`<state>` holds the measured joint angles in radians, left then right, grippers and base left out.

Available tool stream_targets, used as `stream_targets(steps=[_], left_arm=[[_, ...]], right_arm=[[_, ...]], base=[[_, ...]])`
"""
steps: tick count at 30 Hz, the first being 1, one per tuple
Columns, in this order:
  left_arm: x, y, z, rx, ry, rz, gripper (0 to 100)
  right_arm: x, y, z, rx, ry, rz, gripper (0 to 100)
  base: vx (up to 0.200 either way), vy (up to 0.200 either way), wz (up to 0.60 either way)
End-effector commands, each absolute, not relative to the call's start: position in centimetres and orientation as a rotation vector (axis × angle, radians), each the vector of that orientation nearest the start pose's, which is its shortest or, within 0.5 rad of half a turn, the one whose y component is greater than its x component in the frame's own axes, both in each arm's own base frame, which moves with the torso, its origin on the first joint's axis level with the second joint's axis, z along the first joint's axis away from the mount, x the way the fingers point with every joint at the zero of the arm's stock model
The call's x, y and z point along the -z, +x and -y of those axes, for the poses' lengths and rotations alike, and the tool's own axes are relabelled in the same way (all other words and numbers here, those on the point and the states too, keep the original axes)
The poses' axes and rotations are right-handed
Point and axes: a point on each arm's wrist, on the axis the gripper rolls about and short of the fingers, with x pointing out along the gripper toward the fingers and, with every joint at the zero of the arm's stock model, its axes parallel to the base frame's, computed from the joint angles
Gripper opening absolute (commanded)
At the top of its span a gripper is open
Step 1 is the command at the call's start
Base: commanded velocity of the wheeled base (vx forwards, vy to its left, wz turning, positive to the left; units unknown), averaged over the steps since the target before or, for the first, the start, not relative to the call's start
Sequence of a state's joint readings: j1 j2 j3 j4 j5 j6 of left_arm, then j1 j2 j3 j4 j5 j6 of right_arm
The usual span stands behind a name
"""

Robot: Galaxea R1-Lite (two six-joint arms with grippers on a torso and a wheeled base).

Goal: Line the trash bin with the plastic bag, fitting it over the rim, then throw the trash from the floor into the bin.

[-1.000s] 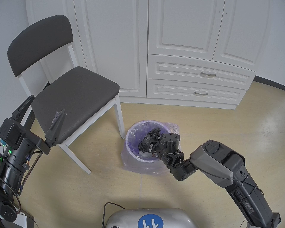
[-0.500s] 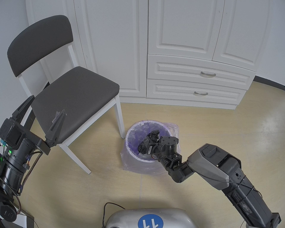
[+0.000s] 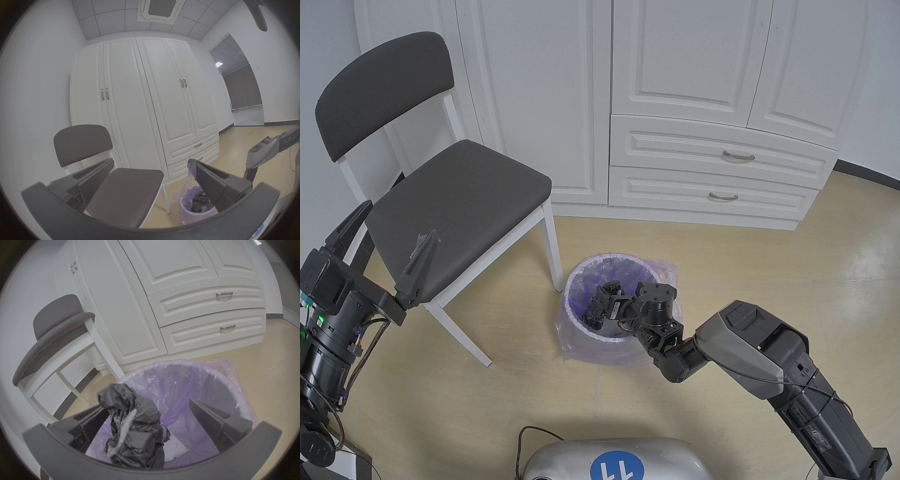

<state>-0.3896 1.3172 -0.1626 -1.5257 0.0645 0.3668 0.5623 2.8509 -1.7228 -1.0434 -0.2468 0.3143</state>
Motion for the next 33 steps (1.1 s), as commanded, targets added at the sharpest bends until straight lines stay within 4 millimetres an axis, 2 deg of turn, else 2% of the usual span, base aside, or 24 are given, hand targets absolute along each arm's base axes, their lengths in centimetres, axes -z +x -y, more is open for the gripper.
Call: stream_targets(steps=[1,12,15,21,26,32,33], left_arm=[[-19.8,14.9,5.9,0.251,0.275,0.417,100],[-19.9,14.9,5.9,0.244,0.275,0.419,100],[-19.8,14.9,5.9,0.245,0.276,0.416,100],[-19.8,14.9,5.9,0.246,0.277,0.415,100],[-19.8,14.9,5.9,0.246,0.276,0.416,100],[-19.9,14.9,5.9,0.246,0.276,0.418,100],[-19.8,14.9,5.9,0.244,0.276,0.417,100]], right_arm=[[3.7,45.3,-27.9,-0.29,0.285,-0.106,100],[0.5,44.8,-27.5,-0.28,0.287,-0.08,100],[0.2,44.3,-27.4,-0.282,0.276,-0.091,100],[1.0,43.7,-27.9,-0.293,0.261,-0.112,100],[3.0,42.8,-28.2,-0.303,0.181,-0.15,100],[4.6,42.9,-28.0,-0.303,0.129,-0.161,100],[4.6,42.9,-28.0,-0.303,0.128,-0.161,0]], base=[[0.0,0.0,0.0],[0.0,0.0,0.0],[0.0,0.0,0.0],[0.0,0.0,0.0],[0.0,0.0,0.0],[0.0,0.0,0.0],[0.0,0.0,0.0]])
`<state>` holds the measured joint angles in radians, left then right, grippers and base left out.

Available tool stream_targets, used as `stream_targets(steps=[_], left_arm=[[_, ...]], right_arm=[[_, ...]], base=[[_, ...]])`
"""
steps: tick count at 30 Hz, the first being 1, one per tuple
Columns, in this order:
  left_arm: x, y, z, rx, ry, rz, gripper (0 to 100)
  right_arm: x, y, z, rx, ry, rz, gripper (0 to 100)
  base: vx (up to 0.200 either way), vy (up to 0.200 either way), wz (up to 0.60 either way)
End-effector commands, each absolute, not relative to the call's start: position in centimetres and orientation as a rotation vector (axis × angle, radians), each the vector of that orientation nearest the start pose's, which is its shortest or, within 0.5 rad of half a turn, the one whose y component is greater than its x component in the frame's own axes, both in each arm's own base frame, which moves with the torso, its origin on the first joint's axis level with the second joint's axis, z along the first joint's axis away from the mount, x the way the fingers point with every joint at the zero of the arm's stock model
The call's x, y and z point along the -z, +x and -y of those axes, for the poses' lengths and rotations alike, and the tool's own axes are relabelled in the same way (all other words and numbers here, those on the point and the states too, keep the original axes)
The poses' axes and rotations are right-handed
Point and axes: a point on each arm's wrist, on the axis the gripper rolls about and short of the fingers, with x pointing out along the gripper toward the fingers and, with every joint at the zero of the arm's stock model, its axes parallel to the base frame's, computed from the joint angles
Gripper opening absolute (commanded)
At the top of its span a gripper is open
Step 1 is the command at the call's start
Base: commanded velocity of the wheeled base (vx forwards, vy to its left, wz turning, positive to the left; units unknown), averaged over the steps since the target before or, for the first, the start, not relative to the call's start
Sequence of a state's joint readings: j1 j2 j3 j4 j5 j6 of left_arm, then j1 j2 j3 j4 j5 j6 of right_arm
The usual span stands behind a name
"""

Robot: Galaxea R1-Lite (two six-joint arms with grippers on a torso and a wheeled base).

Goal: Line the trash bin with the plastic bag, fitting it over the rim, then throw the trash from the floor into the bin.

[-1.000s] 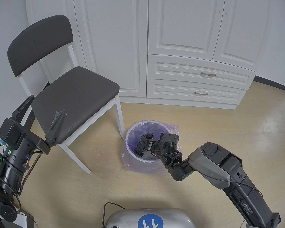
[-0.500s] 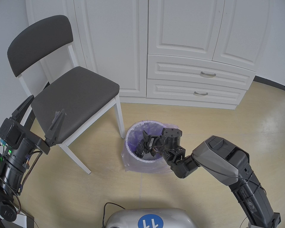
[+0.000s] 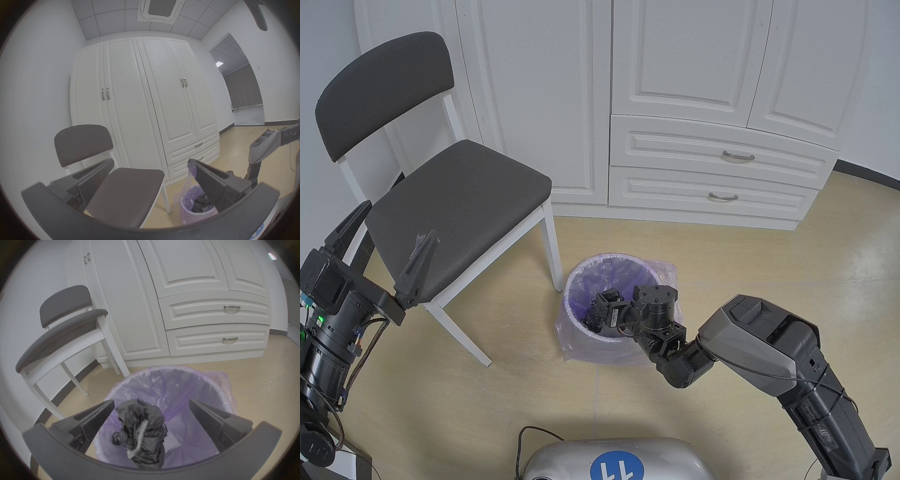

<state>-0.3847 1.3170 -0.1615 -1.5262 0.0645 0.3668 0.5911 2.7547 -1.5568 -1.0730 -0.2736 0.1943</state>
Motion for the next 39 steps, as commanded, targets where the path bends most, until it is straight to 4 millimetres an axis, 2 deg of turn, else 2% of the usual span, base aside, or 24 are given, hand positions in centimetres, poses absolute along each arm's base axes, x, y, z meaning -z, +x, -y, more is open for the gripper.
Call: stream_targets(steps=[1,10,15,17,18,23,32,38,39], left_arm=[[-19.8,14.9,5.9,0.244,0.276,0.417,100],[-19.8,14.9,5.9,0.246,0.276,0.416,100],[-19.7,14.9,5.9,0.247,0.279,0.412,100],[-19.7,14.9,5.9,0.247,0.279,0.412,100],[-19.7,14.9,5.9,0.247,0.279,0.411,100],[-19.6,14.9,5.9,0.249,0.279,0.405,100],[-19.4,15.0,5.9,0.252,0.282,0.398,100],[-19.5,15.0,5.9,0.251,0.281,0.401,100],[-19.5,15.0,5.9,0.251,0.281,0.401,100]], right_arm=[[4.6,42.9,-28.0,-0.303,0.128,-0.161,0],[3.8,43.5,-28.2,-0.309,0.171,-0.087,0],[5.7,44.1,-28.5,-0.311,0.174,-0.086,0],[5.8,44.1,-28.6,-0.311,0.174,-0.088,0],[7.2,44.9,-28.7,-0.299,0.173,-0.077,0],[7.7,45.4,-28.5,-0.289,0.166,-0.085,0],[7.5,45.4,-28.5,-0.29,0.17,-0.076,0],[5.1,45.3,-28.6,-0.294,0.192,-0.028,0],[5.1,45.3,-28.6,-0.294,0.192,-0.028,100]], base=[[0.0,0.0,0.0],[0.0,0.0,0.0],[0.0,0.0,0.0],[0.0,0.0,0.0],[0.0,0.0,0.0],[0.0,0.0,0.0],[0.0,0.0,0.0],[0.0,0.0,0.0],[0.0,0.0,0.0]])
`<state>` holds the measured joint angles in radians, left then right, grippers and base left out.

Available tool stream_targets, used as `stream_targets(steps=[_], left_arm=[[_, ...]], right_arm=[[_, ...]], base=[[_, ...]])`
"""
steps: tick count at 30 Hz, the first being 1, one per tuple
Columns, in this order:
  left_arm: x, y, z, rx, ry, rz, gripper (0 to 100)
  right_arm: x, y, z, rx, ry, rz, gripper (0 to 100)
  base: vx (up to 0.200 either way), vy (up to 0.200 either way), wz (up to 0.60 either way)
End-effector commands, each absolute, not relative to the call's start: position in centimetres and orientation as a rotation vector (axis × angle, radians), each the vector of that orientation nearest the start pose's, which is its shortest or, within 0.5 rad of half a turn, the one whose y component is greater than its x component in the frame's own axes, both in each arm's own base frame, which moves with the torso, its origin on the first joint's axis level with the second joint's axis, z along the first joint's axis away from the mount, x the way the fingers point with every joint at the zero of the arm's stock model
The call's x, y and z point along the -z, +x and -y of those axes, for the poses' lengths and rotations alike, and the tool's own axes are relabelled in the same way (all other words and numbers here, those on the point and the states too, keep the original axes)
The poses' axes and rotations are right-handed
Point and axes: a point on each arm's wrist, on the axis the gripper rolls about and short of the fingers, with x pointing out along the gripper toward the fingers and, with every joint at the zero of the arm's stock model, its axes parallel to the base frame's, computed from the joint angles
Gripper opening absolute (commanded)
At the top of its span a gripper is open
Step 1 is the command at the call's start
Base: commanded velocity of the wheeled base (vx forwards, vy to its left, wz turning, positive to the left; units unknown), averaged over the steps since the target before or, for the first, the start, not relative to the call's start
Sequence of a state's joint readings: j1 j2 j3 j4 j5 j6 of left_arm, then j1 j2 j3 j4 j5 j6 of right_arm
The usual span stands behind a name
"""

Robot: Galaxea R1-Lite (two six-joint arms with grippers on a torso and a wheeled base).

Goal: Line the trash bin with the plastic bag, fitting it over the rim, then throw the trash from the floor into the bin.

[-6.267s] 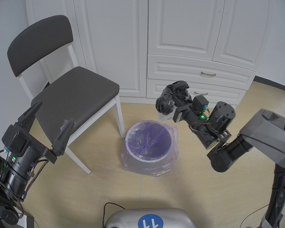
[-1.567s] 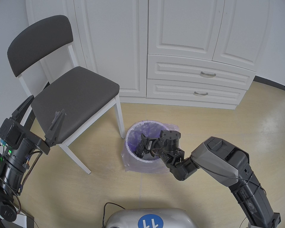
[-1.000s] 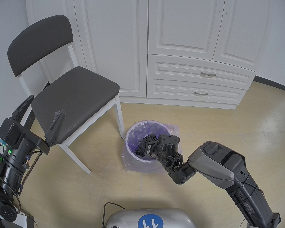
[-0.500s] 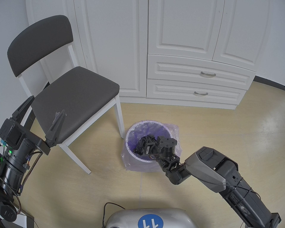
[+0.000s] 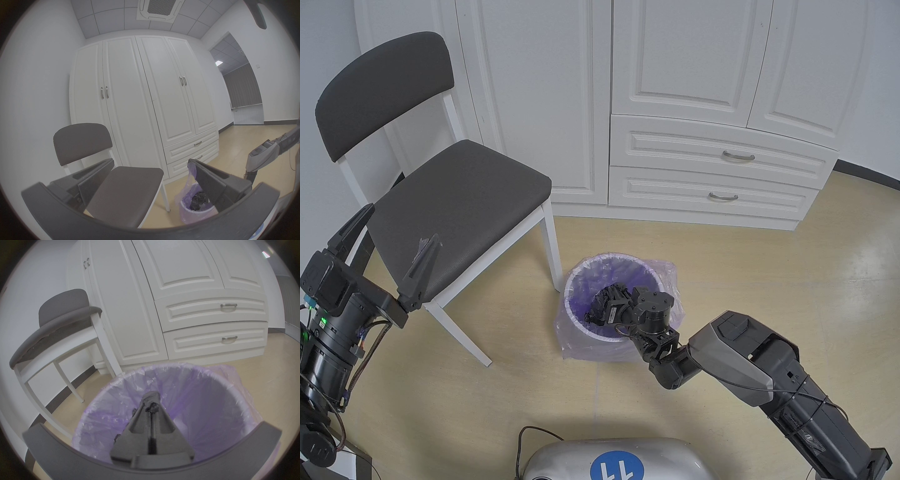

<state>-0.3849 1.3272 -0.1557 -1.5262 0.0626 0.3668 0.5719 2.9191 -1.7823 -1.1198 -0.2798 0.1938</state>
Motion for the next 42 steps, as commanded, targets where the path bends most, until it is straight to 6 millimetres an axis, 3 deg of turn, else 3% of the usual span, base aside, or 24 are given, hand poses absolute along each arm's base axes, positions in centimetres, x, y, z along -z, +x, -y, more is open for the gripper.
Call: stream_targets(steps=[1,8,19,26,29,32,37,38,42], left_arm=[[-19.5,15.0,5.9,0.251,0.28,0.402,100],[-19.5,15.0,5.9,0.251,0.283,0.399,100],[-18.0,15.5,6.3,0.276,0.3,0.329,100],[-16.5,16.4,6.7,0.292,0.311,0.248,100],[-16.5,16.4,6.6,0.288,0.306,0.244,100],[-16.3,16.6,6.0,0.252,0.307,0.227,100],[-16.4,16.8,5.3,0.214,0.285,0.225,100],[-16.6,17.1,4.6,0.174,0.279,0.228,100],[-16.7,18.2,2.9,0.081,0.236,0.211,100]], right_arm=[[4.5,45.1,-28.5,-0.291,0.194,-0.024,100],[3.4,44.6,-28.0,-0.287,0.187,-0.029,100],[-3.3,42.3,-24.6,-0.308,0.072,0.094,100],[-7.9,39.2,-18.3,-0.214,-0.231,0.119,100],[-9.3,38.1,-16.6,-0.18,-0.251,0.131,100],[-11.2,35.4,-13.1,-0.124,-0.242,0.154,100],[-11.9,31.7,-10.2,-0.082,-0.229,0.139,100],[-11.9,30.3,-8.7,-0.045,-0.238,0.106,100],[-12.8,27.4,-6.1,0.066,-0.219,0.076,100]], base=[[0.0,0.0,0.0],[0.0,0.0,0.0],[0.0,0.0,0.0],[0.0,0.0,0.0],[0.0,0.0,0.0],[0.0,0.0,0.0],[0.0,0.0,0.0],[0.0,0.0,0.0],[0.0,0.0,0.0]])
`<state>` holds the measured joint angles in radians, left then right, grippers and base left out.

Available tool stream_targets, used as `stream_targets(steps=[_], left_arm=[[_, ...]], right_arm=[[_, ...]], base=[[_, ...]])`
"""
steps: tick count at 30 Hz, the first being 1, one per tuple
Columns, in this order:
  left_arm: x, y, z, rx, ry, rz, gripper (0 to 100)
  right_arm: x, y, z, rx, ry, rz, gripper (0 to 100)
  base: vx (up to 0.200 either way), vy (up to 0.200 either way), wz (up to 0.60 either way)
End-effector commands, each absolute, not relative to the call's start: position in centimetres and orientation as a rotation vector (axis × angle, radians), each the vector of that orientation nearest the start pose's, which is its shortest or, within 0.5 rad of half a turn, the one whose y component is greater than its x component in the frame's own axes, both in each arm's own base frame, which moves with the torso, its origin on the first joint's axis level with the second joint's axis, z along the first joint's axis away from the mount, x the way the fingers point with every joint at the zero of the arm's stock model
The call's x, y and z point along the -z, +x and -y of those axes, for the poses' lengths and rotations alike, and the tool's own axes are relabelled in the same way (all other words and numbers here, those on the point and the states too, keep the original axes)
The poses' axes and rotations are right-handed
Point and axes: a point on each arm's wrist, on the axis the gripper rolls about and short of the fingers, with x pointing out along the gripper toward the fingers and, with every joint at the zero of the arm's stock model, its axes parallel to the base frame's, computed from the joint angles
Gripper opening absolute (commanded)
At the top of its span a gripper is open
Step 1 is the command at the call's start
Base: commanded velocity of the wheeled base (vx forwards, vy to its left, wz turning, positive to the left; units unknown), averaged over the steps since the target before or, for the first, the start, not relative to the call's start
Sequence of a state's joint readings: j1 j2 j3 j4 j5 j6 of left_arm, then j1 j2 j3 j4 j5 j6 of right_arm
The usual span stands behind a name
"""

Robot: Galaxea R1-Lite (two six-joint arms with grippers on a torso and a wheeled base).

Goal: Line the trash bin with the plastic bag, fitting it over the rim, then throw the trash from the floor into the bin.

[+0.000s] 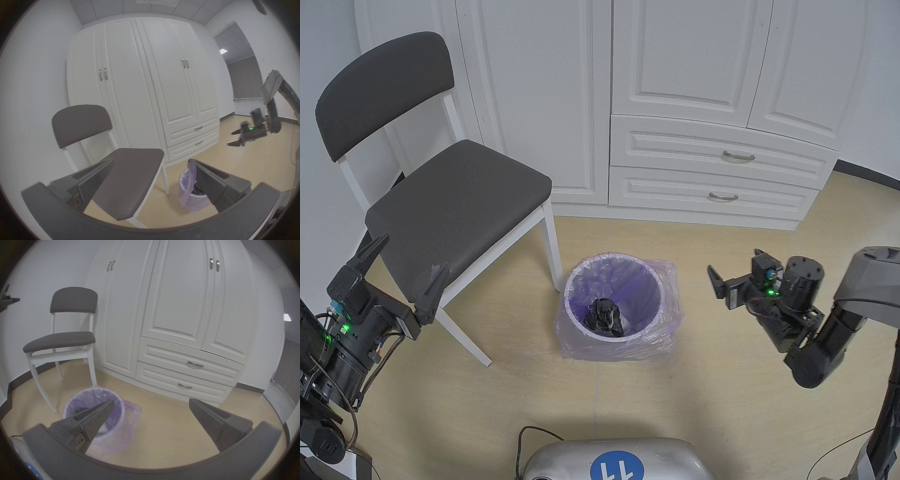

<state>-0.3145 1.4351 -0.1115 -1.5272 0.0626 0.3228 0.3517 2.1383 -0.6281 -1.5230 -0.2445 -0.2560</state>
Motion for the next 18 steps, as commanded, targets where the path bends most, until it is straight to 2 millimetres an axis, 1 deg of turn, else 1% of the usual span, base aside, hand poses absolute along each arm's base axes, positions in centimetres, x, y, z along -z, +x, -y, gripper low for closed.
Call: stream_targets(steps=[1,2,4,6,7,8,10,12,13,14,15,16,17,18], left_arm=[[-16.7,18.3,2.5,0.064,0.215,0.205,100],[-16.7,18.3,2.4,0.061,0.206,0.206,100],[-16.7,18.0,1.6,0.032,0.138,0.205,100],[-17.1,17.5,1.2,0.012,0.101,0.223,100],[-17.1,17.4,1.1,0.007,0.097,0.226,100],[-17.2,17.0,0.8,-0.005,0.083,0.23,100],[-16.7,16.7,0.7,-0.006,0.08,0.21,100],[-16.0,16.1,0.7,-0.006,0.08,0.178,100],[-16.0,16.1,0.7,-0.006,0.08,0.178,100],[-15.3,15.4,0.8,0.003,0.073,0.147,100],[-15.1,15.3,0.8,0.007,0.068,0.137,100],[-15.1,15.3,0.8,0.009,0.057,0.137,100],[-15.1,15.3,0.8,0.009,0.039,0.135,100],[-15.1,15.3,0.8,0.01,0.026,0.137,100]], right_arm=[[-12.9,26.7,-5.4,0.089,-0.196,0.069,100],[-13.0,26.5,-5.3,0.094,-0.189,0.069,100],[-13.7,24.4,-4.2,0.119,-0.115,0.078,100],[-13.9,22.8,-3.6,0.132,-0.084,0.078,100],[-13.9,22.6,-3.5,0.133,-0.081,0.077,100],[-13.3,21.7,-3.3,0.13,-0.084,0.047,100],[-12.5,21.5,-3.5,0.117,-0.092,0.006,100],[-11.4,22.3,-4.1,0.098,-0.1,-0.04,100],[-11.4,22.3,-4.1,0.098,-0.1,-0.04,100],[-10.1,24.1,-4.8,0.094,-0.093,-0.077,100],[-9.4,25.2,-5.1,0.105,-0.082,-0.09,100],[-8.8,26.2,-5.4,0.113,-0.073,-0.098,100],[-7.6,28.1,-6.2,0.125,-0.055,-0.107,100],[-6.9,29.5,-6.7,0.133,-0.041,-0.105,100]], base=[[0.0,0.0,0.0],[0.0,0.0,0.0],[0.0,0.0,0.0],[0.0,0.0,0.0],[0.0,0.0,0.0],[0.0,0.0,0.0],[0.0,0.0,0.0],[0.0,0.0,0.0],[0.0,0.0,0.0],[0.0,0.0,0.0],[0.0,0.0,0.0],[0.0,0.0,0.0],[0.0,0.0,0.0],[0.0,0.0,0.0]])
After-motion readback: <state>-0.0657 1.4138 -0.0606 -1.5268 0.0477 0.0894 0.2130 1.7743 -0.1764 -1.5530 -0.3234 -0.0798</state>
